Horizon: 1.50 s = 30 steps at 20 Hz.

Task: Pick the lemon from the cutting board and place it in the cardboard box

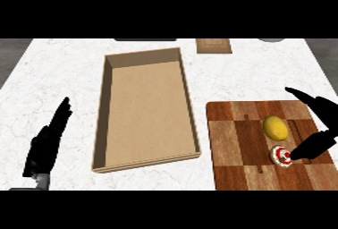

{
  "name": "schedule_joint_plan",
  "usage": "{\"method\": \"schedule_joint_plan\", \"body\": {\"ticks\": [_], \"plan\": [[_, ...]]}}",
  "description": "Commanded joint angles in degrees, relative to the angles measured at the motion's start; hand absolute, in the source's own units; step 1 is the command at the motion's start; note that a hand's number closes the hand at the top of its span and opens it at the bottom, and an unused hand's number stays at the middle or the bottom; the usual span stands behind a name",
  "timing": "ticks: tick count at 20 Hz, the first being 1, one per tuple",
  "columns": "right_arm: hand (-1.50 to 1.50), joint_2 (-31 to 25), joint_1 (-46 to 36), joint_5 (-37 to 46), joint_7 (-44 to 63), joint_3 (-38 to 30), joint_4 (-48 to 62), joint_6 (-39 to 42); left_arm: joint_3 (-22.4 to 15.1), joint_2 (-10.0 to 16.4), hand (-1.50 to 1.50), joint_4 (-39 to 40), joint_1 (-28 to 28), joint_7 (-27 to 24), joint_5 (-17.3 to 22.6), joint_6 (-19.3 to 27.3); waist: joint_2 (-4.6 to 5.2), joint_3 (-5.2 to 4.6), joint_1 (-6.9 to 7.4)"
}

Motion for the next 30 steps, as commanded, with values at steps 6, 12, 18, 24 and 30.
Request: {"method": "schedule_joint_plan", "body": {"ticks": [6,12,18,24,30], "plan": [[-1.50,6.13,3.54,8.15,3.86,-2.61,-0.84,3.57,1.41,-2.24,0.00,-3.71,1.30,1.92,-2.49,-1.66,-0.02,0.04,-0.02],[-1.50,12.00,-0.33,14.01,3.35,-4.46,3.53,6.02,4.70,-3.01,0.00,2.81,-0.96,-1.44,-2.70,-5.34,0.06,0.03,0.08],[-1.50,15.05,3.06,17.79,1.18,-8.06,1.32,6.84,7.53,-4.13,0.00,1.67,-0.07,-1.59,-2.86,-6.74,0.03,0.03,-0.03],[-1.50,17.67,2.06,22.30,-1.15,-9.81,4.37,8.45,6.76,-6.60,0.00,0.46,-0.49,-1.11,-6.67,-5.70,0.04,0.03,0.01],[-1.50,18.31,1.33,25.40,-9.30,-13.18,10.45,6.64,8.80,-6.15,0.00,0.29,-2.27,1.37,-6.55,-8.33,0.05,0.04,0.01]]}}
